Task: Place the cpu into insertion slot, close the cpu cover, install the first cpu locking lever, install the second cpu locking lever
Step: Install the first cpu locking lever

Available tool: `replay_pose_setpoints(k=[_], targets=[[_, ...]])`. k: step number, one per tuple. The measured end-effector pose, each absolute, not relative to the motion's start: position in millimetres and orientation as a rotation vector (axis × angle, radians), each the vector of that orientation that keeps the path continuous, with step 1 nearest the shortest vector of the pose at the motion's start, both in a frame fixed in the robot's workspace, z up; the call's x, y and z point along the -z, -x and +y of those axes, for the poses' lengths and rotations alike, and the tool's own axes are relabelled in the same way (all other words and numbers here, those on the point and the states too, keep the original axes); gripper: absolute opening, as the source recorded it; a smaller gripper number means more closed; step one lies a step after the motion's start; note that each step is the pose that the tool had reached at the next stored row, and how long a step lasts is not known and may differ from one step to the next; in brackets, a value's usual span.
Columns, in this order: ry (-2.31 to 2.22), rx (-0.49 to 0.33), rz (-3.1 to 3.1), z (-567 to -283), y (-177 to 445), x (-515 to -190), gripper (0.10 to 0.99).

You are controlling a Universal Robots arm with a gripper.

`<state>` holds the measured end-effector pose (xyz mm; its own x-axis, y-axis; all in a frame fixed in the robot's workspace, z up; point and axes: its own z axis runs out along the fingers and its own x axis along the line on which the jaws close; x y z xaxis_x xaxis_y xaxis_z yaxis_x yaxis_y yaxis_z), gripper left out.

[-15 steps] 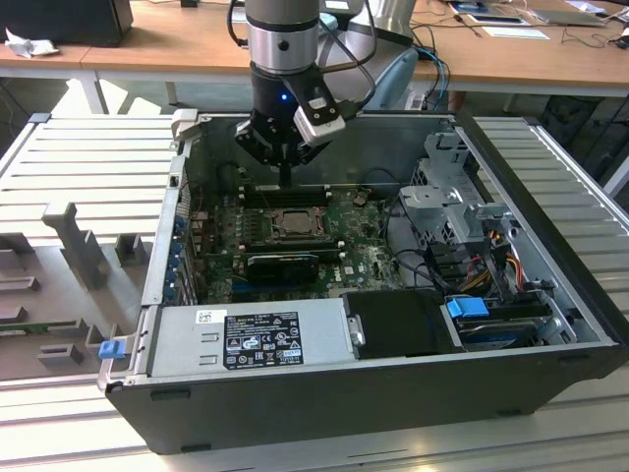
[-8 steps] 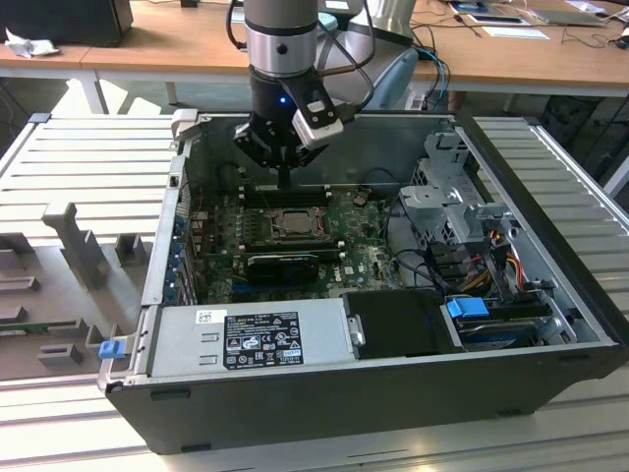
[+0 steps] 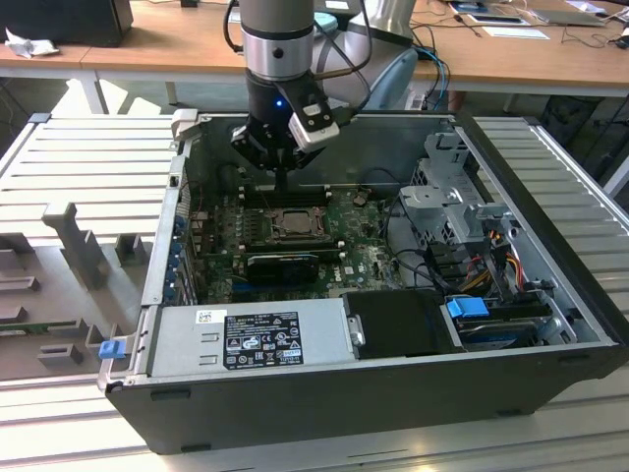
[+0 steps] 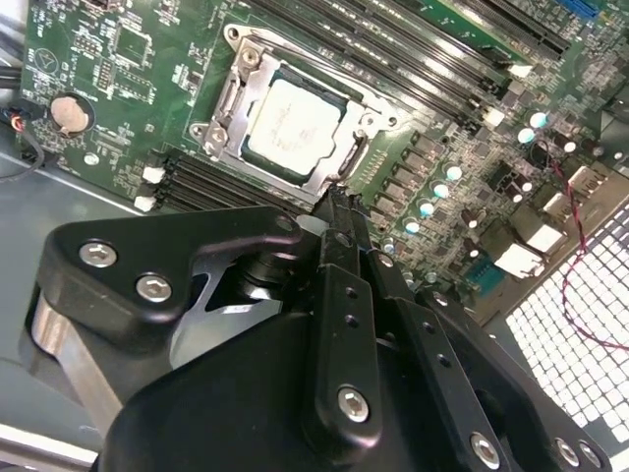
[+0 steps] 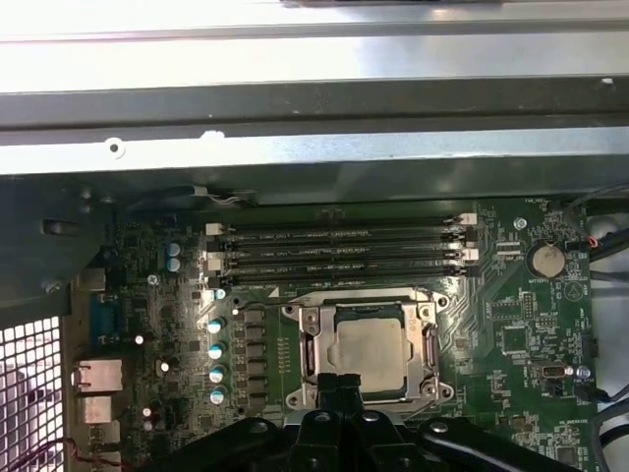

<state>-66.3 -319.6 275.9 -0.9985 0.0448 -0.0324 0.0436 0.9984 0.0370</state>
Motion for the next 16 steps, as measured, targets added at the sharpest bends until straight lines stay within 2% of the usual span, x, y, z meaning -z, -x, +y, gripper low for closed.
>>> replay_pose_setpoints(k=[16], targets=[[-0.069, -0.056, 3.111, -319.7, 74.1, -267.6, 0.106]])
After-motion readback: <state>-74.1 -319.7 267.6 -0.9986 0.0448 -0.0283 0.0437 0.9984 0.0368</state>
